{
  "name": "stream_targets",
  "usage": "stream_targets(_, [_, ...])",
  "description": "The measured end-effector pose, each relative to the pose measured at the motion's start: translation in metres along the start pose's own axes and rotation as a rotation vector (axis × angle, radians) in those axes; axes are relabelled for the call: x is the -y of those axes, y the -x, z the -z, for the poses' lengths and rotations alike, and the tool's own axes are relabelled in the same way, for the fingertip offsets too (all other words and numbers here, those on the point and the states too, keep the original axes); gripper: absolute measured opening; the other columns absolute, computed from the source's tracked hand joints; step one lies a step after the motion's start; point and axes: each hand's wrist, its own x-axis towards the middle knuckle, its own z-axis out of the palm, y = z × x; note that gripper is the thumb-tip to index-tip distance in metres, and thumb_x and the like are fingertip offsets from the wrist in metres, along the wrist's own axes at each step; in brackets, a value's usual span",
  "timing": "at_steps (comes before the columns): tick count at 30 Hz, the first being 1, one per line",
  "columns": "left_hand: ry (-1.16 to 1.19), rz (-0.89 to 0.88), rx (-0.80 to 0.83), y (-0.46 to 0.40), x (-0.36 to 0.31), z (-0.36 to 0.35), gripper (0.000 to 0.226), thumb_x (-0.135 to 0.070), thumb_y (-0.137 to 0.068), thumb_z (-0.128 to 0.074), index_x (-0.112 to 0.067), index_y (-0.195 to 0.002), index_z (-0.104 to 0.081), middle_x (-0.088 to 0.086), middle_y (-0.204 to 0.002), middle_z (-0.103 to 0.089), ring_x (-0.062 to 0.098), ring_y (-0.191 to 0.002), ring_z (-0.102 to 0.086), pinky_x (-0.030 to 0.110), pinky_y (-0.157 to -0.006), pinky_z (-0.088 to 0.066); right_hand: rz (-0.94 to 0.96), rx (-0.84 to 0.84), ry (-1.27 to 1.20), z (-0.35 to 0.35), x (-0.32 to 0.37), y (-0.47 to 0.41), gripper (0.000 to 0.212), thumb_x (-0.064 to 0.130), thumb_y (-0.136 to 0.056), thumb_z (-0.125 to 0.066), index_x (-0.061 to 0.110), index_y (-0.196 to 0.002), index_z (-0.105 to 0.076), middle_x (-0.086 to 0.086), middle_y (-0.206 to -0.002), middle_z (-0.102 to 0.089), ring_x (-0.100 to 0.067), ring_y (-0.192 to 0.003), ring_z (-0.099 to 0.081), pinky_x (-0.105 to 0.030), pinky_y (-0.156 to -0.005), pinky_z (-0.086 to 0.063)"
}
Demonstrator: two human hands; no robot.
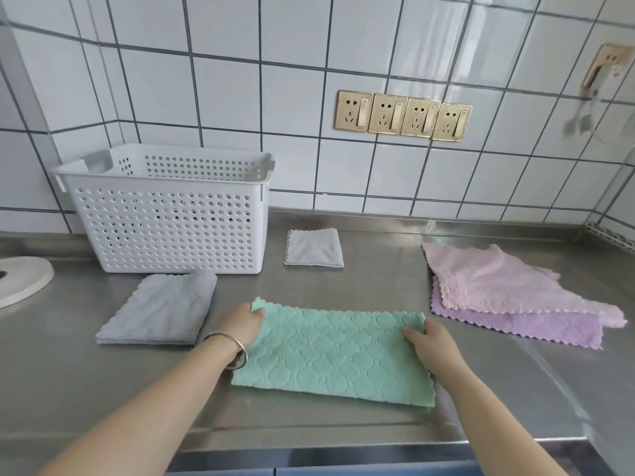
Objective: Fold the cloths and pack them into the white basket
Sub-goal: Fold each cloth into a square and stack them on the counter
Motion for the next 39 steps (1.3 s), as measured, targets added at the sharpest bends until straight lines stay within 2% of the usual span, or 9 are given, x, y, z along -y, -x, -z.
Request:
stream_targets(3, [-0.113,-0.032,-0.040,-0.003,0.004,-0.005,0.043,-0.030,-0.095,-0.041,-0.001,-0.124,-0.050,0.021,-0.129,-0.055,0.034,-0.118,-0.051,0.032,-0.091,-0.040,0.026,-0.049,0.092,-0.004,0.000,-0.002,0.007,0.018,-0.088,-0.055,0.013,-0.089,-0.061,-0.009,-0.090,-0.067,-0.025,-0.081,-0.060,-0.030,-0.064,-0.044])
stream_targets(8, [-0.139,-0.086,-0.152,-0.003,0.011,-0.014,0.032,-0.031,-0.090,-0.052,-0.006,-0.110,-0.051,0.019,-0.109,-0.062,0.035,-0.101,-0.057,0.032,-0.073,-0.038,0.018,-0.102,0.174,-0.010,0.001,0.004,0.038,0.023,-0.087,-0.060,0.012,-0.122,-0.051,-0.009,-0.117,-0.059,-0.027,-0.102,-0.055,-0.029,-0.077,-0.040])
stream_targets(13, [-0.383,-0.417,-0.359,0.014,0.008,-0.018,0.051,-0.042,-0.087,-0.047,-0.021,-0.133,-0.041,0.004,-0.138,-0.043,0.029,-0.124,-0.042,0.039,-0.096,-0.041,0.088,-0.209,0.271,-0.005,0.000,0.024,0.063,0.025,-0.086,-0.060,0.013,-0.140,-0.030,-0.009,-0.135,-0.042,-0.027,-0.118,-0.048,-0.038,-0.092,-0.042])
stream_targets(16, [-0.576,-0.696,-0.051,0.026,-0.006,-0.032,0.063,-0.052,-0.087,-0.019,-0.028,-0.144,-0.024,-0.008,-0.156,-0.019,0.018,-0.145,-0.012,0.044,-0.117,-0.016,0.042,-0.169,0.385,-0.005,-0.003,0.040,0.066,0.026,-0.086,-0.058,0.010,-0.142,-0.026,-0.012,-0.138,-0.036,-0.030,-0.120,-0.046,-0.038,-0.096,-0.041])
stream_targets(19, [-0.763,-0.773,0.219,0.036,-0.013,-0.050,0.065,-0.055,-0.094,-0.015,-0.023,-0.149,-0.003,-0.008,-0.158,0.005,0.013,-0.145,0.013,0.042,-0.118,0.010,-0.030,-0.081,0.413,-0.007,-0.002,0.055,0.070,0.029,-0.085,-0.057,0.008,-0.143,-0.023,-0.013,-0.140,-0.032,-0.031,-0.121,-0.045,-0.037,-0.095,-0.040])
stream_targets(25, [-0.764,-0.683,0.287,0.034,-0.012,-0.057,0.110,-0.079,-0.048,0.019,-0.031,-0.146,0.008,-0.003,-0.156,0.019,0.015,-0.144,0.019,0.038,-0.118,0.009,-0.138,0.021,0.381,-0.004,-0.002,0.060,0.063,0.029,-0.081,-0.061,0.007,-0.134,-0.035,-0.010,-0.124,-0.053,-0.023,-0.099,-0.052,-0.028,-0.075,-0.042])
stream_targets(29, [-0.779,-0.620,0.281,0.037,-0.012,-0.063,0.079,-0.075,-0.080,-0.008,-0.034,-0.147,0.007,0.002,-0.156,0.018,0.022,-0.144,0.018,0.041,-0.119,0.007,-0.188,-0.001,0.397,-0.003,-0.007,0.062,0.049,0.032,-0.080,-0.062,0.013,-0.124,-0.052,-0.006,-0.114,-0.062,-0.024,-0.100,-0.058,-0.030,-0.075,-0.047])
stream_targets(34, [-0.749,-0.585,0.300,0.038,-0.016,-0.059,0.071,-0.064,-0.088,-0.022,-0.034,-0.147,0.003,0.002,-0.157,0.015,0.023,-0.145,0.016,0.044,-0.119,0.005,-0.129,-0.080,0.401,-0.016,-0.011,0.067,0.031,0.030,-0.078,-0.058,0.016,-0.105,-0.058,-0.002,-0.104,-0.062,-0.023,-0.096,-0.056,-0.029,-0.070,-0.046])
stream_targets(39, [-0.127,-0.668,0.340,0.061,-0.042,-0.061,0.051,-0.036,-0.092,-0.049,-0.024,-0.141,-0.037,-0.008,-0.151,-0.030,0.008,-0.141,-0.024,0.020,-0.113,-0.015,0.104,-0.372,0.379,-0.024,0.002,0.071,0.023,0.004,-0.076,-0.056,0.017,-0.091,-0.045,-0.001,-0.082,-0.058,-0.026,-0.074,-0.058,-0.029,-0.059,-0.043])
